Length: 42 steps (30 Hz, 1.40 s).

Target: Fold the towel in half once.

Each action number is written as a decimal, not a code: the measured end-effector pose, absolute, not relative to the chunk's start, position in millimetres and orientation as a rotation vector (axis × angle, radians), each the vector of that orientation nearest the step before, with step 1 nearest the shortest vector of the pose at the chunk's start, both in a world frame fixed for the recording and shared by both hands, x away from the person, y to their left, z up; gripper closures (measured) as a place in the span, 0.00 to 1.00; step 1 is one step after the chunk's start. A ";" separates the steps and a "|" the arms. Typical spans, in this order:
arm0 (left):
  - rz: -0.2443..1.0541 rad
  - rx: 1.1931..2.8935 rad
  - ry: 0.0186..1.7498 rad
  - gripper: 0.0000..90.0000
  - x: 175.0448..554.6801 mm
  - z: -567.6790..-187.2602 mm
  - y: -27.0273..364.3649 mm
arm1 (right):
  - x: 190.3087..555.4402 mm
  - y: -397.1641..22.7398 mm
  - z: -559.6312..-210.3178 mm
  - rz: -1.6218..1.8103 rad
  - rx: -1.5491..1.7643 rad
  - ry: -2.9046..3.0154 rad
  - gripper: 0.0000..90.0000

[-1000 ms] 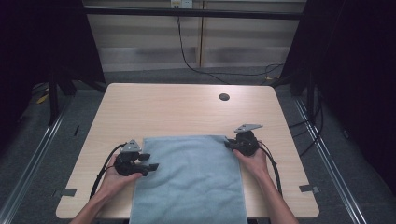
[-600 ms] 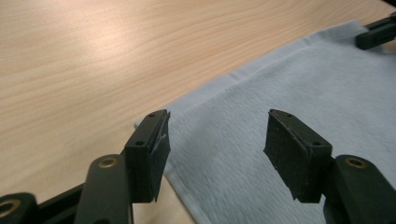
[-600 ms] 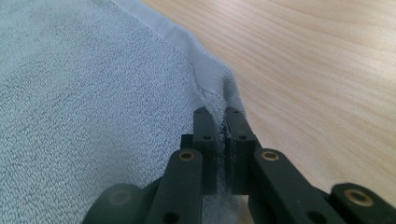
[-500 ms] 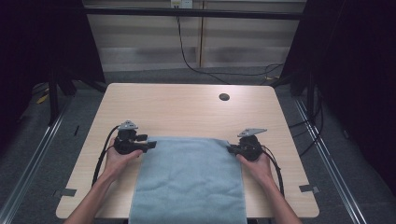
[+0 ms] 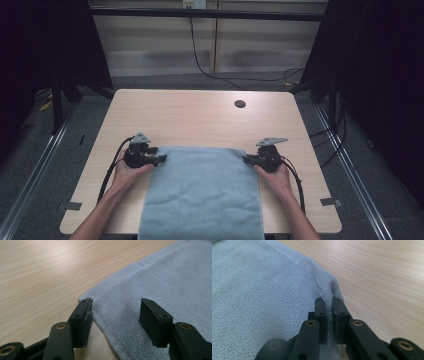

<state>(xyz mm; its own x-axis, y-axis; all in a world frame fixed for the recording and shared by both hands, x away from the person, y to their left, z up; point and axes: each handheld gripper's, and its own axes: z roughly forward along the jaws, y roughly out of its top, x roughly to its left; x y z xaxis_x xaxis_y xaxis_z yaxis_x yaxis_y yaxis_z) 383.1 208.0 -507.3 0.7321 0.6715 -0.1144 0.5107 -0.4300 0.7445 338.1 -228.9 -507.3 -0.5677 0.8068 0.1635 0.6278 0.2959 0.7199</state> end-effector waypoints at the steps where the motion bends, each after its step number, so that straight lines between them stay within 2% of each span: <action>1: 0.267 2.127 0.883 0.54 381.9 -507.5 206.3 | 337.9 -228.8 -507.4 1.132 1.319 2.331 0.94; 4: 0.285 2.138 0.846 0.64 379.0 -507.7 202.5 | 337.2 -227.8 -507.2 1.133 1.319 2.334 0.93; 8: 0.255 2.110 0.861 0.83 377.4 -509.4 202.1 | 336.6 -226.6 -507.0 1.131 1.313 2.338 0.93; 11: 0.235 2.105 0.864 0.91 376.8 -509.4 201.5 | 337.7 -227.5 -507.7 1.154 1.325 2.343 0.94; 16: 0.137 2.062 0.906 0.92 379.9 -510.7 207.4 | 338.7 -229.7 -507.7 1.193 1.361 2.333 0.95; 25: 0.083 1.959 0.873 0.93 377.2 -493.1 205.7 | 337.7 -235.7 -490.4 1.263 1.344 2.295 0.95; 36: 0.183 1.844 0.815 0.94 386.1 -439.1 208.9 | 351.6 -244.4 -429.2 1.433 1.277 2.160 0.96; 42: 0.219 1.770 0.846 0.94 399.9 -416.7 216.1 | 366.6 -247.3 -406.8 1.487 1.285 2.086 0.96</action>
